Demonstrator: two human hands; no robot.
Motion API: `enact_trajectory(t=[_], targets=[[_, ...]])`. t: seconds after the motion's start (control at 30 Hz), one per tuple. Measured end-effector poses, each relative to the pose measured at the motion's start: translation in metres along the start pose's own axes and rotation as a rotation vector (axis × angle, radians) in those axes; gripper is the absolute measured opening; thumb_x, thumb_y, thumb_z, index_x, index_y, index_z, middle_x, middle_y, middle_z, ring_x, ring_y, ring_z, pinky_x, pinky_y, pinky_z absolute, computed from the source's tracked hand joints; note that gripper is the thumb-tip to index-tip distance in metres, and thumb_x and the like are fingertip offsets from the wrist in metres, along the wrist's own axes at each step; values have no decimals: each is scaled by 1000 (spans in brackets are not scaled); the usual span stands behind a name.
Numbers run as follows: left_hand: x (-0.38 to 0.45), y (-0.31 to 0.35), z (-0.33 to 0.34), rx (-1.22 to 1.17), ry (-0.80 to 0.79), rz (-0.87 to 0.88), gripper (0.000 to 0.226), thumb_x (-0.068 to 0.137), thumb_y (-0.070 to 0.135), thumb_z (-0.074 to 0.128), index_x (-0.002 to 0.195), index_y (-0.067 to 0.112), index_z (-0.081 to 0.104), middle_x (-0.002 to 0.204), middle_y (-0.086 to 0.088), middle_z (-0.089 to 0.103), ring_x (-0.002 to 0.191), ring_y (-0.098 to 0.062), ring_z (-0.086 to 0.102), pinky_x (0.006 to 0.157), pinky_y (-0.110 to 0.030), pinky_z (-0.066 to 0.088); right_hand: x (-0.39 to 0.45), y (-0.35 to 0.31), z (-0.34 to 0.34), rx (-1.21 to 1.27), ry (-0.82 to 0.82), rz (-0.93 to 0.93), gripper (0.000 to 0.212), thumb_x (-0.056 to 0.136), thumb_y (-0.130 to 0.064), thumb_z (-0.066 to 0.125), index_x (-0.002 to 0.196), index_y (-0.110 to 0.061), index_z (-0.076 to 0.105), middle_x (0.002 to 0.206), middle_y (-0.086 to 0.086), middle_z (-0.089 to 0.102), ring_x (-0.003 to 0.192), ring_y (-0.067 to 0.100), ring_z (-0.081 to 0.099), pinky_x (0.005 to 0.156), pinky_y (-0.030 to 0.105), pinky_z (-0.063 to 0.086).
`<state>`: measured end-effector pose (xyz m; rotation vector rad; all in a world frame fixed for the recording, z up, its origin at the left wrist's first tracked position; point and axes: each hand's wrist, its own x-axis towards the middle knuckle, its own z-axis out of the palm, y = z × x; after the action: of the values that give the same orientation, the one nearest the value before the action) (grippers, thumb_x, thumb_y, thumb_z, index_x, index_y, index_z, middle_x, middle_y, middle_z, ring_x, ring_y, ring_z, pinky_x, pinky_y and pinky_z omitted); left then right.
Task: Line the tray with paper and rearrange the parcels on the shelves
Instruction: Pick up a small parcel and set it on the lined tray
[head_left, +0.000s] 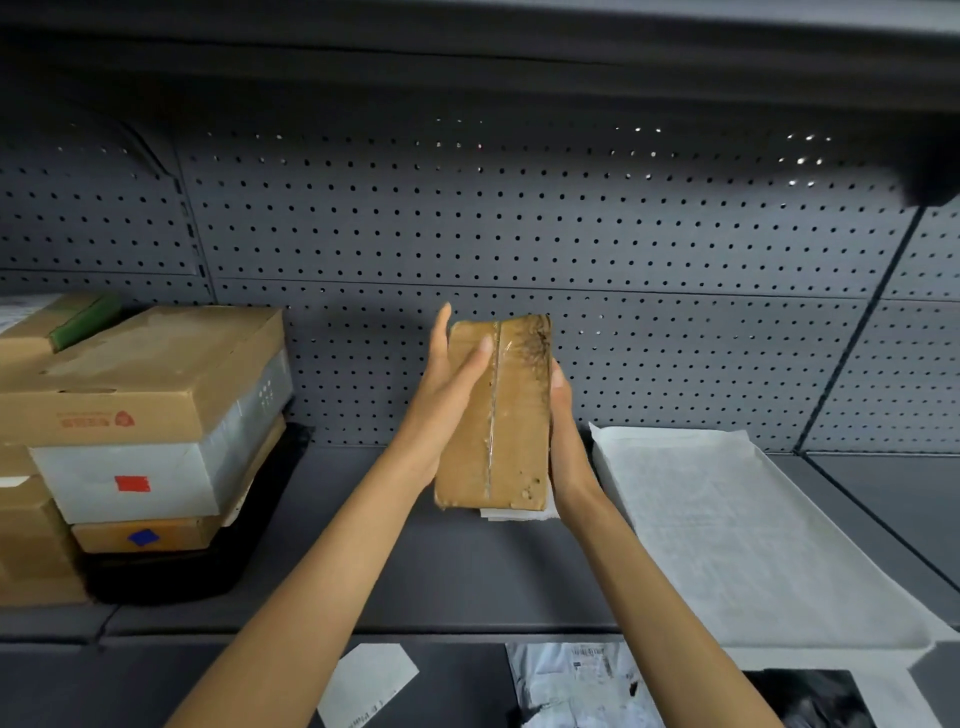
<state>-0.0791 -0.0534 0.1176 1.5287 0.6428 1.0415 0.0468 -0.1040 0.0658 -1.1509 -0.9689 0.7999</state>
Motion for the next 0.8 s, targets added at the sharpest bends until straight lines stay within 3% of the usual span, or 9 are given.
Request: enact_trajectory(t=[0.07,0.13,0.33,0.53,0.6,0.67,0.73,0.8], targets=[[1,-7,12,-81,-36,-45,54,103,47,47,154,44,31,159,18,34,142,-1,33,121,-32,22,-2,-3,-16,8,18,30,75,89,-80,35,151,-38,42,150,-6,55,138,12,52,117,45,41],[3,-15,23,-136,-19,-91,46,102,47,50,147,40,45,155,12,47,144,-9,42,124,-42,28,-3,-6,-29,-11,38,34,67,95,-75,31,153,-42,37,152,-9,51,139,10,50,118,43,40],[6,1,81,-142,4,-114,57,104,45,46,157,32,30,161,17,33,150,-4,27,125,-33,18,0,-23,-81,-49,73,46,75,94,-76,28,155,-34,37,153,-4,52,139,13,51,115,41,43],[7,-4,133,-141,6,-146,55,102,51,48,154,38,36,151,23,41,142,-3,35,122,-33,21,-11,-33,-132,-83,83,87,82,85,-86,27,153,-41,39,153,-10,49,140,9,49,118,42,39],[8,-8,153,-152,1,-130,56,96,57,53,149,40,46,151,18,49,142,-8,42,122,-41,28,-16,-38,-152,-110,108,80,72,93,-79,25,149,-39,45,147,-8,55,134,7,54,111,34,46],[10,-10,170,-177,-2,-109,48,97,52,55,142,36,55,143,10,60,136,-14,53,117,-47,38,-20,-44,-170,-137,112,59,62,102,-67,21,144,-31,51,137,-4,62,122,2,59,91,17,53],[11,-12,187,-209,5,-114,36,101,43,56,133,29,63,133,3,68,128,-20,61,111,-51,44,-26,-49,-190,-177,114,50,56,106,-56,20,132,-21,55,124,-2,64,106,0,61,75,9,52],[13,-16,205,-257,19,-182,31,100,39,58,126,25,68,127,-2,72,123,-24,64,107,-53,48,-29,-54,-213,-257,122,78,50,107,-53,20,121,-20,55,122,-3,58,104,2,56,82,13,48]])
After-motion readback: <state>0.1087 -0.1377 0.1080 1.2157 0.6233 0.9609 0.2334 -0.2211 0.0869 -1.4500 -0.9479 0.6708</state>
